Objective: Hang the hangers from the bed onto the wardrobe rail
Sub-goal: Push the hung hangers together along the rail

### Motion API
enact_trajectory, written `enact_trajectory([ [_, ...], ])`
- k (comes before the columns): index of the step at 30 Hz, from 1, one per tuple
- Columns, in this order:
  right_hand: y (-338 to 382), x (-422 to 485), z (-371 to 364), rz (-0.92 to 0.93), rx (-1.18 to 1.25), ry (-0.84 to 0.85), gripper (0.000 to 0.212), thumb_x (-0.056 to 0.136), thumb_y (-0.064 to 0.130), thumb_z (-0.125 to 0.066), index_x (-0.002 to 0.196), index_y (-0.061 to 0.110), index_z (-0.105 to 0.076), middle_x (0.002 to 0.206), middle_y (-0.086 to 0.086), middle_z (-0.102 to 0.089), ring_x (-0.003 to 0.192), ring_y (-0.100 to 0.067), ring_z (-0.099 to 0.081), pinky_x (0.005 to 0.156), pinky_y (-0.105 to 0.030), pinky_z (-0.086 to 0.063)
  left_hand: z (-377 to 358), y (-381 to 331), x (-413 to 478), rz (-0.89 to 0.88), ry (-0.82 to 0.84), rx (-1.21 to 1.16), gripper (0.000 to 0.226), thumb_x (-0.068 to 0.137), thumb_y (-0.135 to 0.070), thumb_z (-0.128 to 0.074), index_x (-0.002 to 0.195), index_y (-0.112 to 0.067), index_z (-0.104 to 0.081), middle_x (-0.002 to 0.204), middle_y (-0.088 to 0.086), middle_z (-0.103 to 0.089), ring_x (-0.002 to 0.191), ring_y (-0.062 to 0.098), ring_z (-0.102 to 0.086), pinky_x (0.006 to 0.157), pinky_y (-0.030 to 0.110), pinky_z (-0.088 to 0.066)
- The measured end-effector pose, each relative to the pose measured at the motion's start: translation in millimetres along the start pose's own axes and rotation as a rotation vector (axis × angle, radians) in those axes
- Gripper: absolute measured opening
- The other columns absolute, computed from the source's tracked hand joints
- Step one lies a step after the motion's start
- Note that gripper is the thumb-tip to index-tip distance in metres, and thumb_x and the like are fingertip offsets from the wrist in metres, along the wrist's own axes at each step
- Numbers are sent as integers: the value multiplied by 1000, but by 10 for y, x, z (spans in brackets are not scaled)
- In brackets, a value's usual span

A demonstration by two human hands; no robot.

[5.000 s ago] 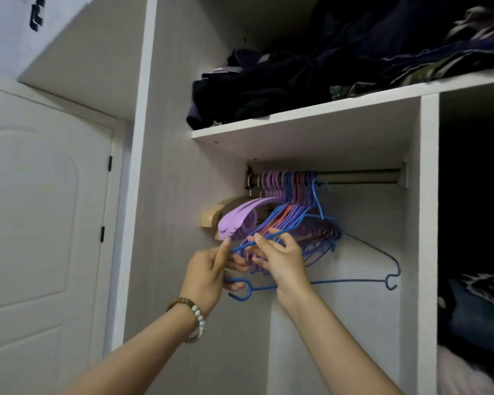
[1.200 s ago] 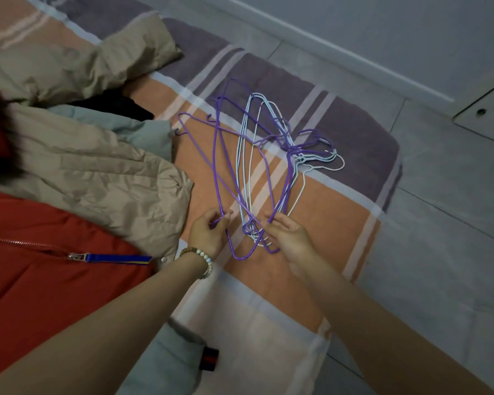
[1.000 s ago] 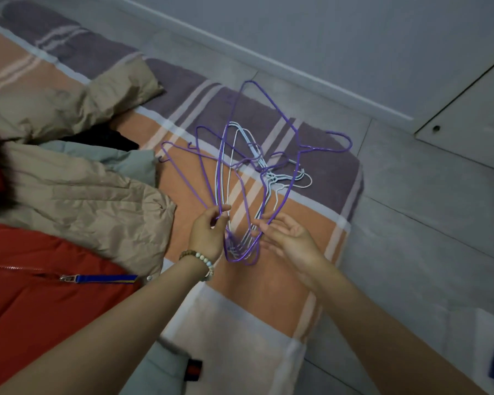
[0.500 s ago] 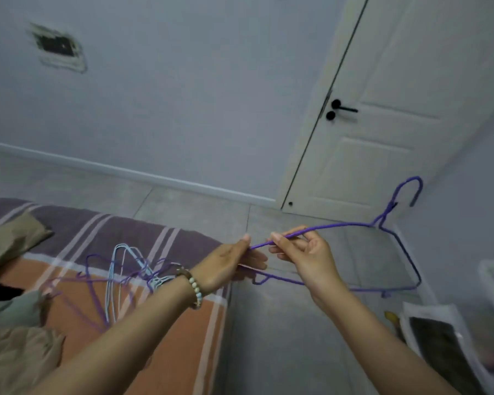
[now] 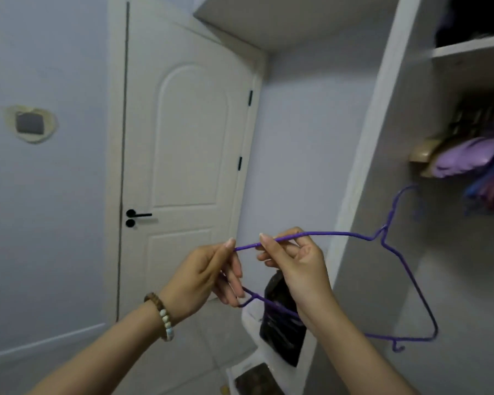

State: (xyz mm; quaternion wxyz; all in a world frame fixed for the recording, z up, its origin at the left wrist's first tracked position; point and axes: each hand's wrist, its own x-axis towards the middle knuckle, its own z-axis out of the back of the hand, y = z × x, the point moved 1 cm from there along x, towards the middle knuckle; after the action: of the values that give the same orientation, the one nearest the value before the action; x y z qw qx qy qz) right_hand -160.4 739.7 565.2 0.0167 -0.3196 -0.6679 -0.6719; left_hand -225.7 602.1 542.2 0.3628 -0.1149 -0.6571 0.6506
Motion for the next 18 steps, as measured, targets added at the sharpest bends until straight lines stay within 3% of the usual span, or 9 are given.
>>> enact_trajectory([
  [7,892,235,1410,130,-17,-222,15,80,16,-70,81,10,-56,67,-2,-71,60,-9,-67,57,-16,-51,-1407,-823,781,-172,133,28,47,88,-45,-32,72,-5,-52,54,12,-65,41,24,-60,42,25,-49],
  [18,1568,618,3079,305,-12,-489,32,82,4,-67,98,12,-40,65,0,-64,45,-1,-60,48,-14,-47,-3321,-1321,1511,-297,98,-90,46,98,-36,-28,78,-3,-53,57,10,-65,41,23,-60,42,23,-48],
])
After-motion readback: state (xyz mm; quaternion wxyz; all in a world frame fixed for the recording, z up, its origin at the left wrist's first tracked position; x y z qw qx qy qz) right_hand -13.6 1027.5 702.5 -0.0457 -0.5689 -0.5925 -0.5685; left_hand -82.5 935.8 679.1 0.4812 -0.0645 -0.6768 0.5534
